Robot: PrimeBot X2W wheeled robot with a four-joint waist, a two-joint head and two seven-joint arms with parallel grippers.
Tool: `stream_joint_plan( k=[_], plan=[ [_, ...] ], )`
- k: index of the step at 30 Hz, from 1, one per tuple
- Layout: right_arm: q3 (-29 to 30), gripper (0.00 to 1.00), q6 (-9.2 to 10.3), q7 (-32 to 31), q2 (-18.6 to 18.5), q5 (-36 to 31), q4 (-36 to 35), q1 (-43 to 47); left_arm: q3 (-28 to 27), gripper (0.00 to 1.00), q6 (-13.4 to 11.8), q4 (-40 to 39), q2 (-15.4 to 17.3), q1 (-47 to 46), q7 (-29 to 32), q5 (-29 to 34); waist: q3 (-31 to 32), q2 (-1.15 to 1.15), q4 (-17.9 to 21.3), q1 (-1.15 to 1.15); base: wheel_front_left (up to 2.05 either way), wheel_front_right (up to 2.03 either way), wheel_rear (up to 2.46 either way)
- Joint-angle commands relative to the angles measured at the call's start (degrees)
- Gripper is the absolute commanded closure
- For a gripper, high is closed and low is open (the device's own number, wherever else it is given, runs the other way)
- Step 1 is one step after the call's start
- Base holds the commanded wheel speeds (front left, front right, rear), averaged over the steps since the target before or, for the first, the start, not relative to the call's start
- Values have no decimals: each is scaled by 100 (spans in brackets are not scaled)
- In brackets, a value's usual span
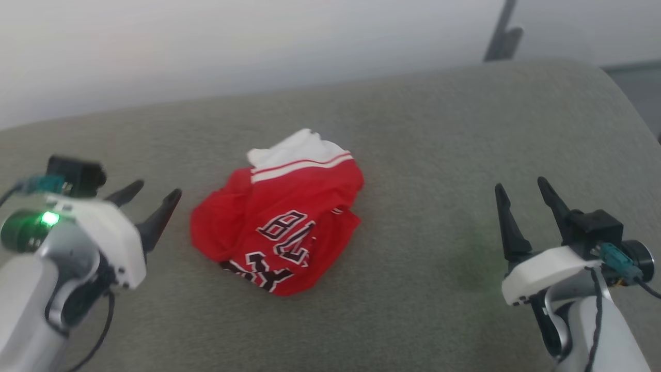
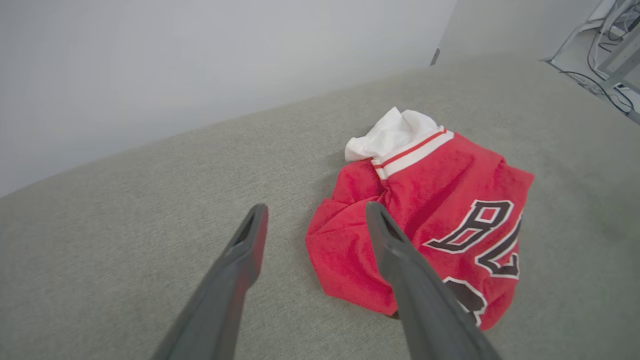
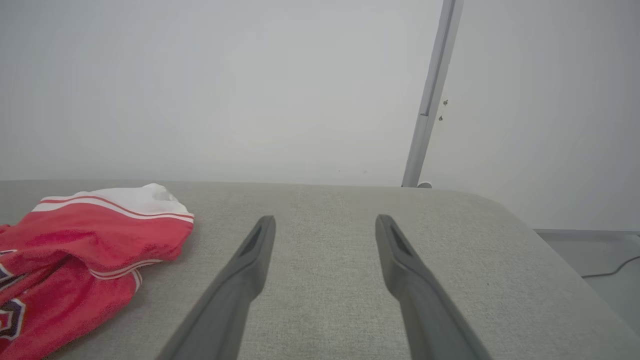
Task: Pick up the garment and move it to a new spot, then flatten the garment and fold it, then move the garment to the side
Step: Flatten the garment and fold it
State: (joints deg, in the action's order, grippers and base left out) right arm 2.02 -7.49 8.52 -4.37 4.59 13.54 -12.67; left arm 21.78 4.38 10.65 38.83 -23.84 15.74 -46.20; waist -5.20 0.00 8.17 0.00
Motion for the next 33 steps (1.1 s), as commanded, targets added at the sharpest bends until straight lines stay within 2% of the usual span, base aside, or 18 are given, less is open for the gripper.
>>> stream_joint_plan(
  k=[1, 8, 15, 24, 32, 33],
  plan=[
    [-36, 0, 0, 66, 18, 35, 48, -85, 37, 0, 39, 66, -28, -204, 116, 25, -208, 0, 217, 0, 0, 0, 0],
    [-119, 0, 0, 263, 82, 93, 290, -325, 460, 0, 176, 583, -162, -1074, 909, 30, -574, 0, 575, 0, 0, 0, 0],
    [-225, 0, 0, 416, 138, 126, 471, -548, 690, 0, 198, 1134, -362, -1953, 1618, 5, -956, 0, 835, 0, 0, 0, 0],
    [-380, 0, 0, 568, 155, 233, 656, -823, 802, 0, -10, 1918, -616, -2850, 2284, 23, -1408, 0, 1023, 0, 0, 0, 0],
    [-448, 0, 0, 639, 153, 331, 788, -972, 913, 0, -181, 2623, -853, -3093, 2728, -57, -1610, 0, 1055, 0, 0, 0, 0],
    [-442, 0, 0, 636, 153, 329, 797, -984, 934, 7, -201, 2673, -881, -3113, 2791, -65, -1620, 0, 1051, 0, 0, 0, 0]
  ],
)
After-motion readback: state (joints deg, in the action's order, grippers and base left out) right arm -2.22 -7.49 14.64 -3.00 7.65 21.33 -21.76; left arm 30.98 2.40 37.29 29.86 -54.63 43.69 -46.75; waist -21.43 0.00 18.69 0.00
